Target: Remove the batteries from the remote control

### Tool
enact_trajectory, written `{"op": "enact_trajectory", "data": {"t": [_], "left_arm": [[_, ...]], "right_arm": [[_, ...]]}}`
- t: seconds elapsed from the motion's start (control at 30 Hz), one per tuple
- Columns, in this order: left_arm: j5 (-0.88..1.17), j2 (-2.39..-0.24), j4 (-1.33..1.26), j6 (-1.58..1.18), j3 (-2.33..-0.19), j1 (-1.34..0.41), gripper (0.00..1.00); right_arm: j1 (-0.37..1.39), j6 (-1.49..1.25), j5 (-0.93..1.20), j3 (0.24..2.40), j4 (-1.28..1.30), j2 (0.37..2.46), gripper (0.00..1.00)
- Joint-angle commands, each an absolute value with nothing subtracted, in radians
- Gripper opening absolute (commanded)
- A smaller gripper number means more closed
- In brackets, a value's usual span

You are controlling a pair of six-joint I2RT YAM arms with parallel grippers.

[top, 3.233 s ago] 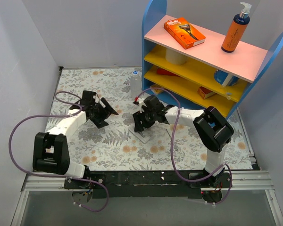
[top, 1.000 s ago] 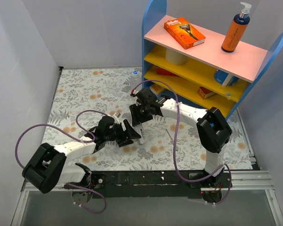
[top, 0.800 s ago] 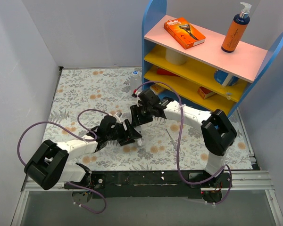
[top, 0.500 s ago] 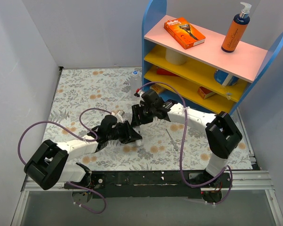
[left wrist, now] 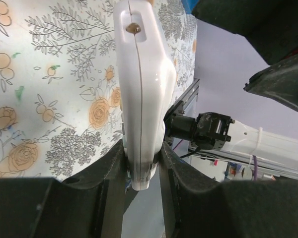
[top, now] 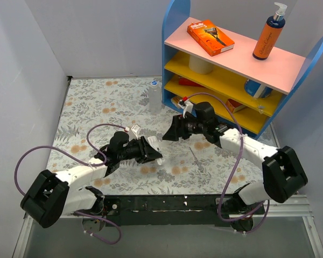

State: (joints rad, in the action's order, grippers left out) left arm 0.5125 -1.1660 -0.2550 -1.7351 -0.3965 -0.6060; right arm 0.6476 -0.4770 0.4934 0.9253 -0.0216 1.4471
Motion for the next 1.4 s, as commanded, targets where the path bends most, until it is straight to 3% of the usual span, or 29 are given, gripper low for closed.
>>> {"op": "enact_trajectory", "data": {"t": [0.0,0.3,0.67,0.93,1.03,1.13,1.17,1.2,1.23,1.37], "left_arm": [[0.558,-1.106,-0.294,-1.764,-0.38,-0.604,0.0],[0.586,-0.997,-0.393,-1.822,-0.365,-0.603,0.0],[0.606,-0.973,-0.523,-1.891,-0.345,-0.604,0.0],[0.617,-0.968,-0.578,-1.928,-0.327,-0.603,0.0],[0.62,-0.966,-0.594,-1.934,-0.318,-0.604,0.0],[0.62,-0.959,-0.591,-1.936,-0.313,-0.604,0.0],[0.62,-0.957,-0.589,-1.936,-0.313,-0.604,0.0],[0.618,-0.959,-0.588,-1.936,-0.314,-0.603,0.02],[0.618,-0.957,-0.578,-1.936,-0.316,-0.604,0.08],[0.617,-0.969,-0.563,-1.93,-0.33,-0.603,0.36]], "right_arm": [[0.598,-0.509,0.719,0.804,-0.236,1.317,0.72],[0.597,-0.73,0.949,0.533,-0.619,1.207,0.69],[0.673,-0.861,0.957,0.522,-0.824,1.273,0.67],[0.718,-0.903,0.925,0.534,-0.918,1.318,0.56],[0.719,-0.94,0.927,0.528,-0.972,1.324,0.48],[0.719,-0.943,0.922,0.52,-0.977,1.319,0.27],[0.721,-0.945,0.922,0.519,-0.979,1.318,0.13],[0.719,-0.943,0.922,0.512,-0.982,1.316,0.06],[0.719,-0.943,0.923,0.511,-0.983,1.316,0.01],[0.719,-0.945,0.93,0.499,-0.989,1.312,0.01]]}}
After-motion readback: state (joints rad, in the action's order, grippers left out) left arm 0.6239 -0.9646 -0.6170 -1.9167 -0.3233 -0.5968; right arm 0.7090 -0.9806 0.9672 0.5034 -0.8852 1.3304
